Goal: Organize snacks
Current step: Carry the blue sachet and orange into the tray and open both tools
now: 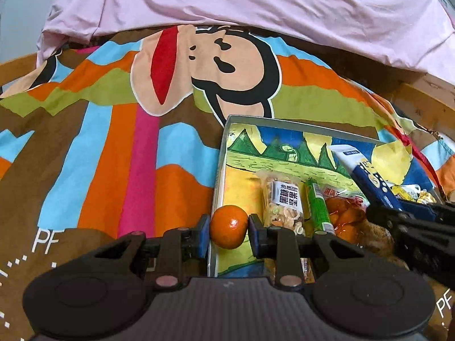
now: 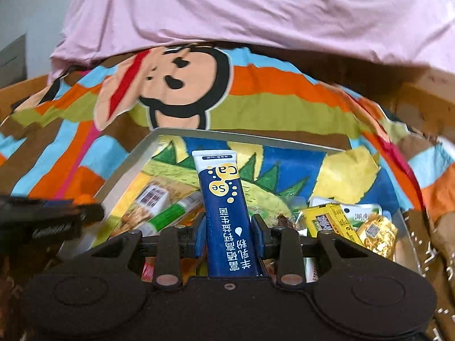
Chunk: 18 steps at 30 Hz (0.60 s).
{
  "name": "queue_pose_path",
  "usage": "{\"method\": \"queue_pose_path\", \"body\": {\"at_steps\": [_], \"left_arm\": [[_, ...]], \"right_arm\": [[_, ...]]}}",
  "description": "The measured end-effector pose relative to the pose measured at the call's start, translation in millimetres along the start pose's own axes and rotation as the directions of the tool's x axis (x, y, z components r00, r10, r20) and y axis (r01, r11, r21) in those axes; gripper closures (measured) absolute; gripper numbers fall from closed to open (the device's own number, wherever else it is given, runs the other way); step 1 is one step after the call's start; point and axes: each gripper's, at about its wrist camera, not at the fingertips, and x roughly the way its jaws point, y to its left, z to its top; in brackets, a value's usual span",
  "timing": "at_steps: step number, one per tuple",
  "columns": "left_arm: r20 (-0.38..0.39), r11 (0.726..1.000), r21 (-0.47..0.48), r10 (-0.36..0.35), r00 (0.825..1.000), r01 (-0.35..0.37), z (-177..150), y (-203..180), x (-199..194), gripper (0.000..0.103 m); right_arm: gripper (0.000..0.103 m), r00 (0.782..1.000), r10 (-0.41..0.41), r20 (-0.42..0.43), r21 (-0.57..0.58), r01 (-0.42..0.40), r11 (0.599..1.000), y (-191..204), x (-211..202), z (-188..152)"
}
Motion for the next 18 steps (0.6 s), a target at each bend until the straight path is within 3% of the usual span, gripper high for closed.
{"method": "queue_pose_path", "body": {"at_steps": [8,13,18], "left_arm": [[0.001,1.0,0.015,0.005,1.0,-0.005,1,-2,-1,0.071],[0.014,0.994,0.101,0.032,0.999,-0.033,-4,-13,-1,0.071],[0.008,0.995,0.094,0.023,1.0,-0.023,-2,-13,-2,0.068]], "right_arm": [[0.068,0.998,-0.037,-0.051,0.1,0.042,0.994,-23,19,5],[0.067,0.998,-0.039,-0.05,0.083,0.043,0.996,-20,20,3],[0.064,0.997,-0.037,-0.061,0.078,0.042,0.996,-20,23,2]]}}
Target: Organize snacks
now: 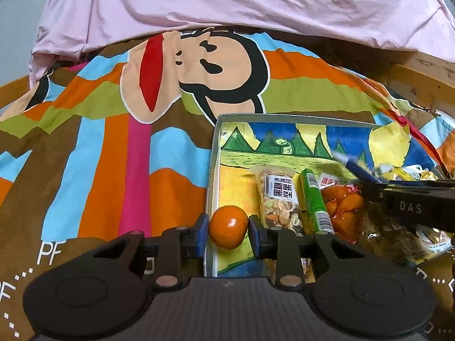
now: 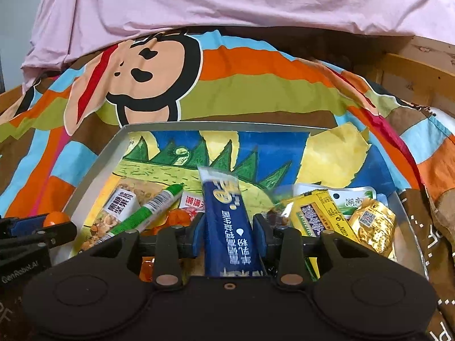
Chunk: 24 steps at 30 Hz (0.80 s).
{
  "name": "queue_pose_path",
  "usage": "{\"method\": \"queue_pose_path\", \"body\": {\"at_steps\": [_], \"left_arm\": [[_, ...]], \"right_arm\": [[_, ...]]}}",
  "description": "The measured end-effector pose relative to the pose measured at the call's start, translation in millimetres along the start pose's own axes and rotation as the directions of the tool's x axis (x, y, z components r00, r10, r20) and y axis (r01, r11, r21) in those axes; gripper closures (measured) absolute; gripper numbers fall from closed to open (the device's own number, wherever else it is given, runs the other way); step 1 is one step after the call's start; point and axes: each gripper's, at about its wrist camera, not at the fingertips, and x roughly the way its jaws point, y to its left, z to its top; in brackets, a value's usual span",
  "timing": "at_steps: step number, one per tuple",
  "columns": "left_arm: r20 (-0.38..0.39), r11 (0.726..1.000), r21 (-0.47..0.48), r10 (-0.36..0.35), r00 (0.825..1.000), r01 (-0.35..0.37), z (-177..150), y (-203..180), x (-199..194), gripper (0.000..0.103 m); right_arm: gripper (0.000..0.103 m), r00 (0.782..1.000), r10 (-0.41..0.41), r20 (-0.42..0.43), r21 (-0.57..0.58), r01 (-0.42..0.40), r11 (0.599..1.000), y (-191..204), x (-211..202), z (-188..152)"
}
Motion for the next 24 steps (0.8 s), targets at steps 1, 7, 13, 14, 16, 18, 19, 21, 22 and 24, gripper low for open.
{"method": "queue_pose_path", "body": {"at_steps": [1,7,13,14,16,18,19,21,22,24], "left_arm": [[-0.001,1.0,-0.008,-0.008,1.0,0.008,0,1,0,0.063],[-0.002,0.998,-0.048,-0.043,0.999,0.043,-1,5,-5,0.04],[0.043,0.985,-0.154,-0.066,0.997,0.072,-9,22,-23,0.019],[0.045,0.984,-0.166,-0.064,0.997,0.071,-11,25,-26,0.018],[0.049,0.979,-0.195,-0.054,0.997,0.063,-17,30,-35,0.013],[0.053,0.976,-0.213,-0.04,0.998,0.051,-23,32,-46,0.009],[0.054,0.975,-0.216,-0.035,0.998,0.046,-25,33,-51,0.007],[0.052,0.978,-0.205,-0.03,0.998,0.04,-28,33,-62,0.006],[0.05,0.98,-0.197,-0.025,0.998,0.034,-29,32,-68,0.006],[0.054,0.982,-0.189,-0.017,0.998,0.027,-31,31,-81,0.004]], "right_arm": [[0.061,1.0,0.001,-0.001,0.004,-0.001,1.0,-1,0,0],[0.042,1.0,0.01,0.011,0.019,-0.011,1.0,-4,-8,0],[0.024,0.999,0.014,0.042,0.026,-0.015,1.0,-6,-32,-2],[0.022,0.999,0.011,0.047,0.031,-0.012,0.999,-8,-38,-3],[0.015,0.998,0.008,0.057,0.037,-0.01,0.999,-10,-50,-6],[0.012,0.998,0.007,0.062,0.041,-0.01,0.999,-12,-60,-8],[0.01,0.998,0.01,0.066,0.04,-0.013,0.999,-12,-66,-9],[0.009,0.997,0.013,0.074,0.03,-0.015,0.999,-12,-76,-11],[0.008,0.997,0.014,0.079,0.024,-0.016,1.0,-12,-82,-12],[0.006,0.996,0.019,0.086,0.013,-0.02,1.0,-12,-93,-16]]}}
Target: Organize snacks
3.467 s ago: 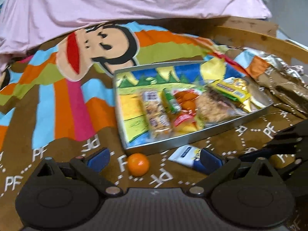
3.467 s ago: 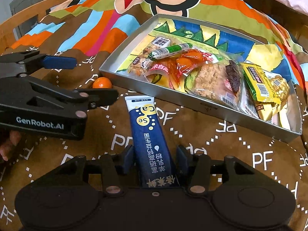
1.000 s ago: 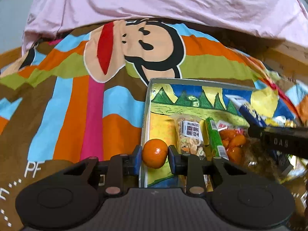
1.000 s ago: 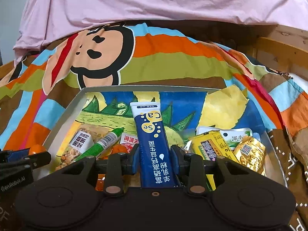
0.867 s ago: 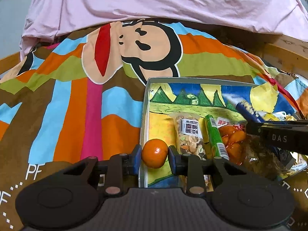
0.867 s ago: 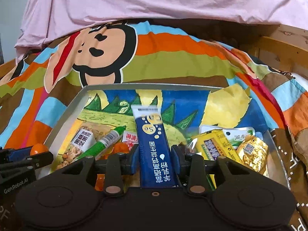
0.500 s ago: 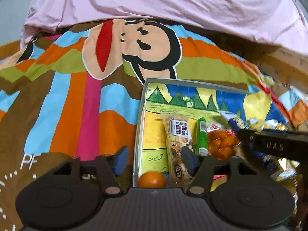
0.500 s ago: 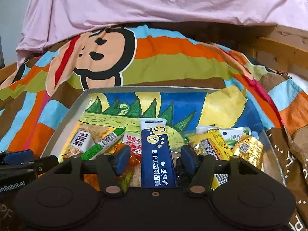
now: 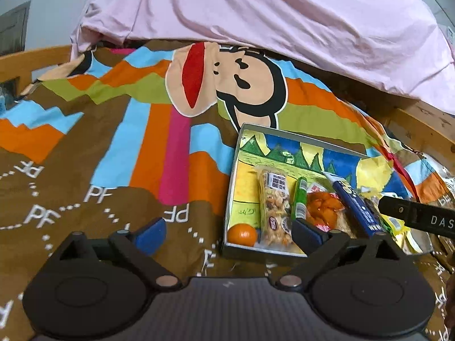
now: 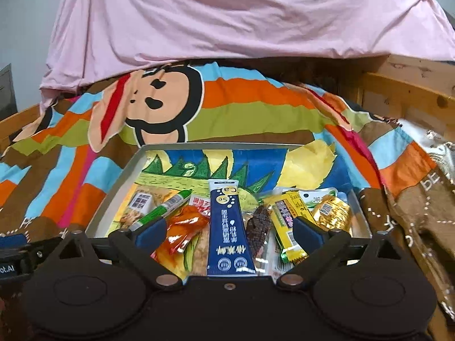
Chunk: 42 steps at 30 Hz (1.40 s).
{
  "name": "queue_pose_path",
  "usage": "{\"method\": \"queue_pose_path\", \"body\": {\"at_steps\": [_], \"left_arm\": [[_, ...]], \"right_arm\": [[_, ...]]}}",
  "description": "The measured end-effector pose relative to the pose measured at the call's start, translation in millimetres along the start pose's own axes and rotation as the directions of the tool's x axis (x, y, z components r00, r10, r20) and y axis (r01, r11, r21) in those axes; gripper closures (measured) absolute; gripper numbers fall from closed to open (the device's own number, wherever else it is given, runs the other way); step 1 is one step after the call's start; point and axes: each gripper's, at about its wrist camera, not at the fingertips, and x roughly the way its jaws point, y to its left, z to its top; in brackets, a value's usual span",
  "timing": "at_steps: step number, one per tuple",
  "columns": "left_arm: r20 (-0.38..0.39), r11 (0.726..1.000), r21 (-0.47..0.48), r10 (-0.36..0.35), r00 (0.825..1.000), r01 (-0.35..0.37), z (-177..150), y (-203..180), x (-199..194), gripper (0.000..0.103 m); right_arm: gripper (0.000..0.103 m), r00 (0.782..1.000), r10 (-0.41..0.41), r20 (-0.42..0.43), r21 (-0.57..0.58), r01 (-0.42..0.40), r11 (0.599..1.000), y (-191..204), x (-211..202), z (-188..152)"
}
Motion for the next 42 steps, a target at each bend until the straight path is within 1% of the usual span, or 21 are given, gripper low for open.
{"method": "queue_pose_path", "body": {"at_steps": [5,9,14,21,25,28,34,42], "left_arm": [[0.017,1.0,0.022,-0.002,1.0,0.002,-6,-7,-32,0.002],[0.033,0.999,0.037,0.014,0.999,-0.015,-9,-13,-54,0.001],[0.018,0.999,0.037,0.038,0.999,-0.038,-17,-15,-75,0.001],[0.008,0.999,0.032,0.038,0.999,-0.038,-31,-20,-102,0.001],[0.006,0.997,0.06,0.043,0.999,-0.043,-37,-24,-114,0.001],[0.008,0.998,0.05,0.045,0.999,-0.045,-40,-25,-122,0.001],[0.008,0.997,0.046,0.059,0.998,-0.059,-45,-25,-133,0.001],[0.01,0.997,0.042,0.07,0.998,-0.07,-47,-25,-137,0.001]], "right_arm": [[0.004,1.0,0.003,-0.007,0.002,-0.003,1.0,-1,-29,-12],[0.001,1.0,0.003,-0.019,0.016,-0.003,1.0,-4,-56,-23],[0.001,1.0,-0.008,-0.028,0.015,0.009,1.0,-8,-91,-38],[0.001,0.999,-0.017,-0.031,0.014,0.018,1.0,-14,-125,-53],[0.001,0.999,-0.007,-0.037,0.018,0.007,1.0,-16,-137,-59],[0.001,0.999,-0.012,-0.032,0.019,0.012,1.0,-18,-143,-60],[0.001,1.0,-0.018,-0.026,0.067,0.02,0.998,-26,-153,-61],[0.001,0.998,-0.021,-0.056,0.094,0.026,0.995,-28,-155,-66]]}}
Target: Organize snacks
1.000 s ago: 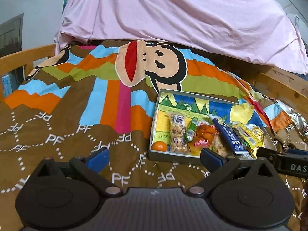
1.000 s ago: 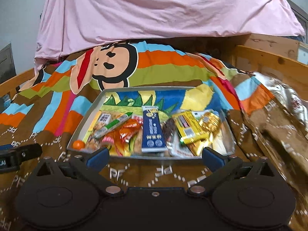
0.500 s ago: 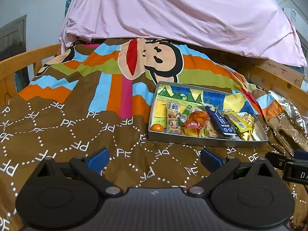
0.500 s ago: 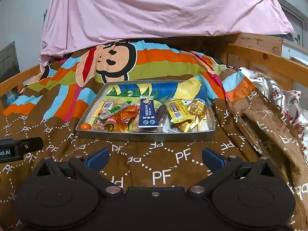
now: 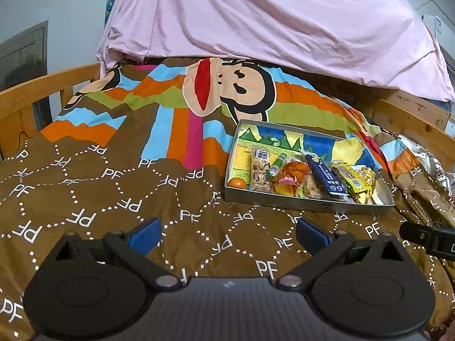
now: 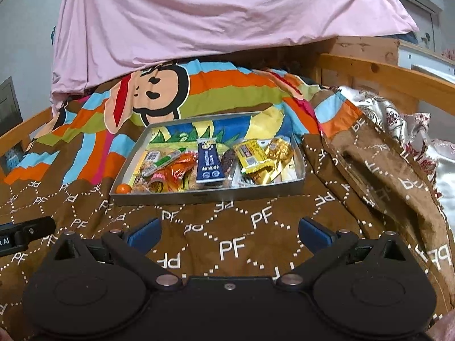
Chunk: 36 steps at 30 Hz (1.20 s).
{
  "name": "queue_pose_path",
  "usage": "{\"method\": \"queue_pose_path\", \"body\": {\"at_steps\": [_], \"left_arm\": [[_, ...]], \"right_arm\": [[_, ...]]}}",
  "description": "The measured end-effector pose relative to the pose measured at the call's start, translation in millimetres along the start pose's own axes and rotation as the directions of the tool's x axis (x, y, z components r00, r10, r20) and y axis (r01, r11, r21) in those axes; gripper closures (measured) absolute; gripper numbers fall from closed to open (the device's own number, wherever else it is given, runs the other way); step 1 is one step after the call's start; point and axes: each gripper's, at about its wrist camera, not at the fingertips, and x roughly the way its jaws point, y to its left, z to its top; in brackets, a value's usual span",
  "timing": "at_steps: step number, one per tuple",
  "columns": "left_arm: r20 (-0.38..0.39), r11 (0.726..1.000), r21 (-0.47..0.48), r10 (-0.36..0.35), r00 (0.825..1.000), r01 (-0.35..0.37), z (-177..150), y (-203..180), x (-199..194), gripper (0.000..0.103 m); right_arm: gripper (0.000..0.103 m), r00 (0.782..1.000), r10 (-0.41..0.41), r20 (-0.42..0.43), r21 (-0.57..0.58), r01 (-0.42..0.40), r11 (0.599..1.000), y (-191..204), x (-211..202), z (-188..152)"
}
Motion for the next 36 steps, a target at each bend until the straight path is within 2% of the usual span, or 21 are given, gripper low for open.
{"method": "queue_pose_path", "body": {"at_steps": [23,28,36], "left_arm": [[-0.004,1.0,0.003,0.004,1.0,-0.004,-0.9,-1.0,0.0,0.001],[-0.008,0.999,0.01,0.044,0.999,-0.044,-2.4,-2.0,-0.1,0.001],[-0.013,0.998,0.002,0.056,0.998,-0.056,-1.1,1.4,0.8,0.001]], "right_arm": [[0.001,1.0,-0.005,-0.017,-0.015,0.005,1.0,1.3,3.3,-1.7],[0.001,1.0,-0.006,-0.017,-0.015,0.005,1.0,2.0,2.9,-1.7],[0.001,1.0,-0.003,-0.02,-0.021,0.003,1.0,2.7,4.2,-3.0]]}}
